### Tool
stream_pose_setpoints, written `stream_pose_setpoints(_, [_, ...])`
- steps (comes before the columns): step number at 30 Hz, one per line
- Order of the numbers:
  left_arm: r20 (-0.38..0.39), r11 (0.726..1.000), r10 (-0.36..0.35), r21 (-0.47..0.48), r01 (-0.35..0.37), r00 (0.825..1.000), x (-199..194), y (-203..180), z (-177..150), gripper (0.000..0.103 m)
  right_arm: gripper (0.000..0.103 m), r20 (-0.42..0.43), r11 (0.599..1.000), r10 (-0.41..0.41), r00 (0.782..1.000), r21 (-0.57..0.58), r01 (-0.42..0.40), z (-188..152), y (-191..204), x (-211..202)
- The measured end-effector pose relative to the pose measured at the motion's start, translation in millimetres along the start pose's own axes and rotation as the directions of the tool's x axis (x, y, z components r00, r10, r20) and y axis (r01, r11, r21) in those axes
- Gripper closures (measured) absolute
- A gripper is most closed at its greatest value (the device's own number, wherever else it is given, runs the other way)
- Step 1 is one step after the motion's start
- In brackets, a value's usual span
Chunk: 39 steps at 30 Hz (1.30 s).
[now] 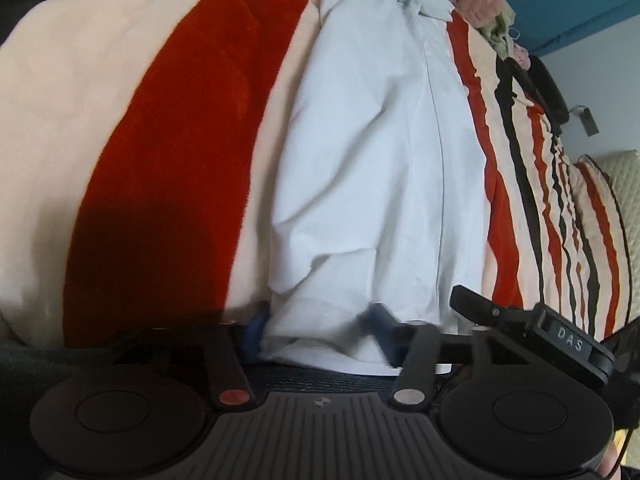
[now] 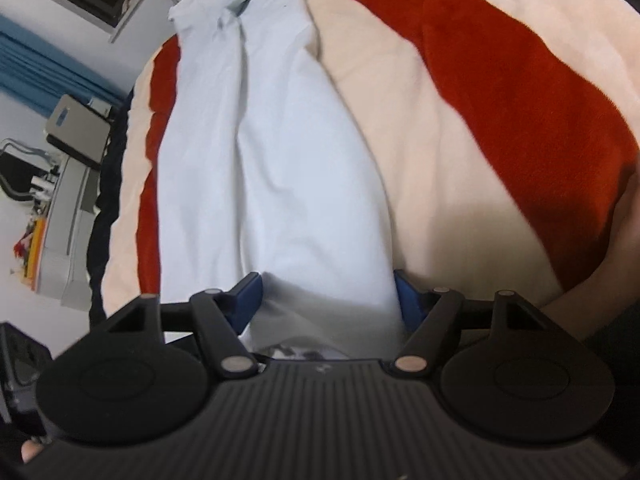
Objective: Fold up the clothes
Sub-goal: 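Grasp the shirt hem with both grippers and fold it toward the collar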
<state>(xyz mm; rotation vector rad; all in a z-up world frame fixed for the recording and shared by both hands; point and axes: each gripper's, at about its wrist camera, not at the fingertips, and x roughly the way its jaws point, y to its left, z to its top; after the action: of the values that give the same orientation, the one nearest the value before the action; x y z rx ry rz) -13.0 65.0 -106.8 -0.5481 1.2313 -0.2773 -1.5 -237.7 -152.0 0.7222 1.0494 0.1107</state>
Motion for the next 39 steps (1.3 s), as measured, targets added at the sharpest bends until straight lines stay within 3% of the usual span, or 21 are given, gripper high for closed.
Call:
stream_pose_setpoints(2, [0.014, 1.0, -0.018, -0.016, 0.018, 1.0, -3, 0, 0, 0.078, 0.056, -0.005, 1.0, 0.025, 1.0, 0.011, -0.025, -3, -2, -3])
stream_pose_setpoints(6, [0.054, 0.997, -0.061, -0.053, 0.064, 0.997, -12, 1, 0, 0.089, 0.083, 0.003, 0.994, 0.099, 0.995, 0.044, -0.099, -4, -5, -13])
stream_pose_setpoints(8, [0.086, 0.991, -0.097, -0.084, 0.104, 0.992, -21, 2, 2, 0.091, 0.09, 0.031, 0.986, 0.149, 0.988, 0.068, -0.151, 0, -7, -23])
stream_pose_setpoints(15, [0.217, 0.961, -0.24, -0.084, 0.263, 0.946, -74, -12, 14, 0.094, 0.095, 0.146, 0.934, 0.316, 0.937, 0.127, -0.335, 17, -11, -61])
stream_pose_setpoints(19, [0.281, 0.948, -0.292, -0.038, 0.315, 0.914, -117, -39, 20, 0.096, 0.096, 0.23, 0.908, 0.39, 0.891, 0.061, -0.413, 34, 6, -102])
stream_pose_setpoints(22, [0.301, 0.943, -0.319, 0.008, 0.332, 0.899, -142, -55, 15, 0.096, 0.097, 0.261, 0.905, 0.408, 0.875, 0.01, -0.425, 39, 12, -128])
stream_pose_setpoints(24, [0.296, 0.945, -0.32, 0.027, 0.327, 0.9, -154, -59, 4, 0.097, 0.097, 0.262, 0.907, 0.41, 0.873, -0.017, -0.421, 38, 11, -141])
stream_pose_setpoints(27, [0.252, 0.949, -0.31, 0.027, 0.314, 0.917, -165, -60, -18, 0.097, 0.097, 0.254, 0.913, 0.406, 0.878, -0.063, -0.403, 26, 4, -160])
stream_pose_setpoints(32, [0.189, 0.959, -0.266, -0.049, 0.279, 0.945, -160, -37, -49, 0.097, 0.097, 0.204, 0.93, 0.365, 0.908, -0.042, -0.365, 8, -12, -162])
stream_pose_setpoints(36, [0.168, 0.954, -0.253, -0.119, 0.275, 0.953, -139, -25, -29, 0.097, 0.097, 0.199, 0.939, 0.336, 0.921, 0.006, -0.344, 21, -13, -142])
stream_pose_setpoints(39, [0.186, 0.955, -0.24, -0.132, 0.266, 0.953, -117, -29, 16, 0.097, 0.097, 0.227, 0.945, 0.307, 0.924, 0.037, -0.324, 53, -4, -120])
